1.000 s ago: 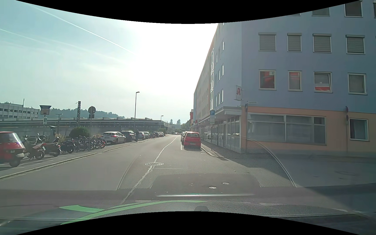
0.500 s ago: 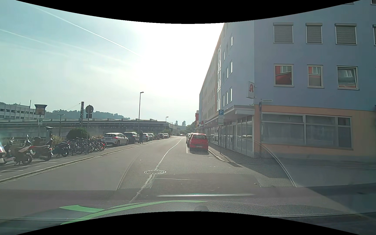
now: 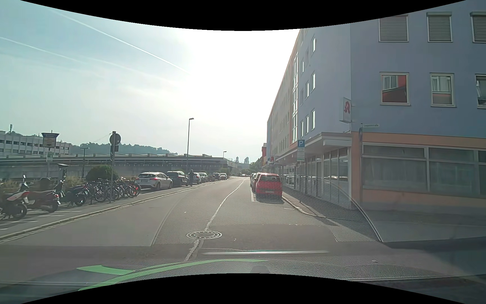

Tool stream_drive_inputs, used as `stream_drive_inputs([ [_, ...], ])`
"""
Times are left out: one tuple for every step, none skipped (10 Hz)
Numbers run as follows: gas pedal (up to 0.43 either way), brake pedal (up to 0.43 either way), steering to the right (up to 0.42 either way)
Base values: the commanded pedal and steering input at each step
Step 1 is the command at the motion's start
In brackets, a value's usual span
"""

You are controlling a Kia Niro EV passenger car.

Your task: Follow the waypoints while adhering to traffic rules and regulations

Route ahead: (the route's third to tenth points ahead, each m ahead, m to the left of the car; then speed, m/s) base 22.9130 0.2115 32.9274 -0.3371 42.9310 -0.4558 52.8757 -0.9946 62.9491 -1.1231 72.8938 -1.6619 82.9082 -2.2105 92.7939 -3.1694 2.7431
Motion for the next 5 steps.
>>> stream_drive_inputs([
  [0.28, 0.0, -0.141],
  [0.311, 0.0, -0.144],
  [0.331, 0.0, -0.144],
  [0.331, 0.0, -0.144],
  [0.331, 0.0, -0.139],
])
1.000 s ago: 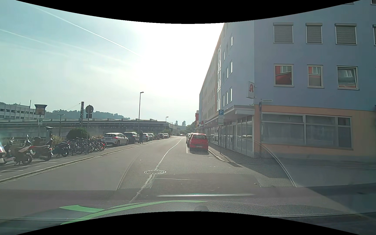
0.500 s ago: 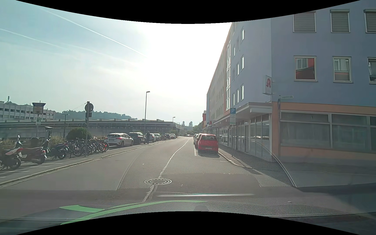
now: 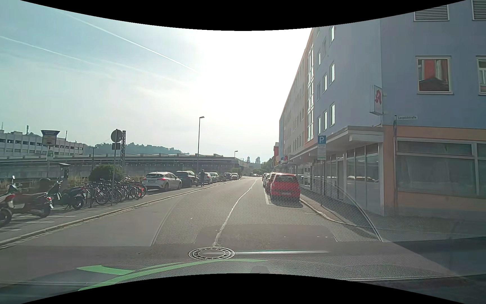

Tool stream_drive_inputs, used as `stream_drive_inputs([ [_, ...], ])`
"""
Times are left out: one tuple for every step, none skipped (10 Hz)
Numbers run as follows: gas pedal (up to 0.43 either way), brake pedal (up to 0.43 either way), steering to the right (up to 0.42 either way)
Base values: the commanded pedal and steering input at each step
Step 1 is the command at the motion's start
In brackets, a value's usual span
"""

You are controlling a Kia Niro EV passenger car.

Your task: Follow the waypoints while adhering to traffic rules and regulations

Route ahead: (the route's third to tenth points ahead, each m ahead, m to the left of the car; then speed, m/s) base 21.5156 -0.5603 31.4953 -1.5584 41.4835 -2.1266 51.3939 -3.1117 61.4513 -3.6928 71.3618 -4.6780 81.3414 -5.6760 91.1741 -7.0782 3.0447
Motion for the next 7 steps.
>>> stream_drive_inputs([
  [0.331, 0.0, -0.131],
  [0.319, 0.0, -0.12],
  [0.319, 0.0, -0.105],
  [0.319, 0.0, -0.09],
  [0.319, 0.0, -0.076],
  [0.319, 0.0, -0.062],
  [0.319, 0.0, -0.048],
])
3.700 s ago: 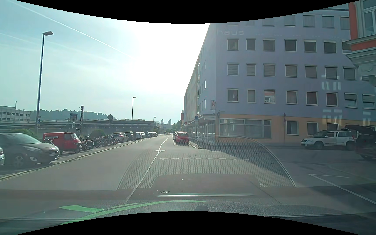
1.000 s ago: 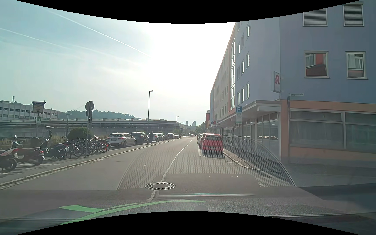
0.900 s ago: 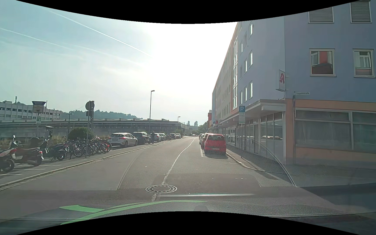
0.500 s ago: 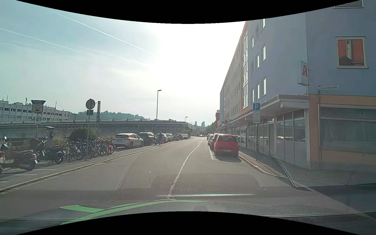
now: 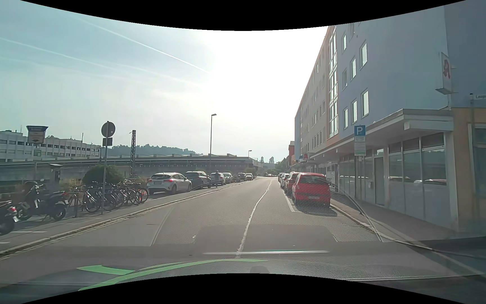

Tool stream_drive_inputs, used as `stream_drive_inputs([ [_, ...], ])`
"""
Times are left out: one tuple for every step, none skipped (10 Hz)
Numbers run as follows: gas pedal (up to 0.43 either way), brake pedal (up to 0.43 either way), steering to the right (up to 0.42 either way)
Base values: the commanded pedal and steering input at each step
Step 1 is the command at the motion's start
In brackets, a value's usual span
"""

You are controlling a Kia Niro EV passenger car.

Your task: Follow the waypoints while adhering to traffic rules and regulations

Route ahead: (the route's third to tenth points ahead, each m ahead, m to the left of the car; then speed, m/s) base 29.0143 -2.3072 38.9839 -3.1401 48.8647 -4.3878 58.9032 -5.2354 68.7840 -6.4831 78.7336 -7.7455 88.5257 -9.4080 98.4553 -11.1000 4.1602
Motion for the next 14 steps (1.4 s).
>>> stream_drive_inputs([
  [0.319, 0.0, -0.035],
  [0.319, 0.0, -0.021],
  [0.319, 0.0, -0.011],
  [0.311, 0.0, -0.002],
  [0.311, 0.0, 0.005],
  [0.311, 0.0, 0.013],
  [0.311, 0.0, 0.019],
  [0.311, 0.0, 0.028],
  [0.311, 0.0, 0.034],
  [0.311, 0.0, 0.04],
  [0.299, 0.0, 0.047],
  [0.287, 0.0, 0.053],
  [0.268, 0.0, 0.053],
  [0.268, 0.0, 0.053],
])
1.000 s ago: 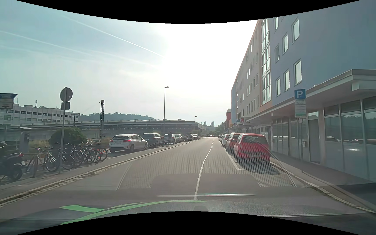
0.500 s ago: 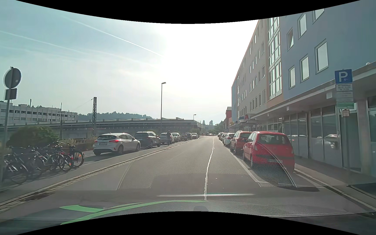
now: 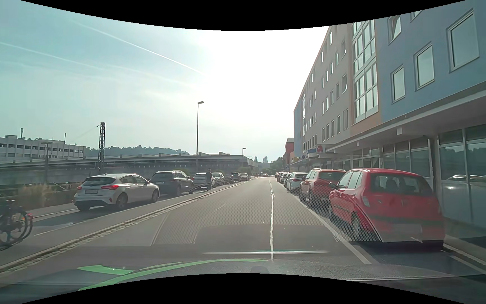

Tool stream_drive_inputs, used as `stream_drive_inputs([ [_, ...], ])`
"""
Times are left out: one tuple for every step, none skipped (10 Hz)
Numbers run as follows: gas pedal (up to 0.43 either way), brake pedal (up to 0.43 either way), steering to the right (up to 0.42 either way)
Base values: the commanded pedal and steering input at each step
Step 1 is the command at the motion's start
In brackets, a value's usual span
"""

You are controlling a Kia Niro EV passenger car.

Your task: Follow the waypoints while adhering to traffic rules and regulations

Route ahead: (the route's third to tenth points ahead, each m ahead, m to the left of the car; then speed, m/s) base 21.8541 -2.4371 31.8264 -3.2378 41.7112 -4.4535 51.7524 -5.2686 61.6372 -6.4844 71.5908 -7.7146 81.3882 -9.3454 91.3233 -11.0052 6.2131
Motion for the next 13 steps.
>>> stream_drive_inputs([
  [0.268, 0.0, 0.053],
  [0.268, 0.0, 0.051],
  [0.268, 0.0, 0.05],
  [0.26, 0.0, 0.048],
  [0.248, 0.0, 0.041],
  [0.248, 0.0, 0.036],
  [0.24, 0.0, 0.033],
  [0.22, 0.0, 0.03],
  [0.22, 0.0, 0.029],
  [0.197, 0.0, 0.026],
  [0.189, 0.0, 0.025],
  [0.169, 0.0, 0.024],
  [0.169, 0.0, 0.022],
])
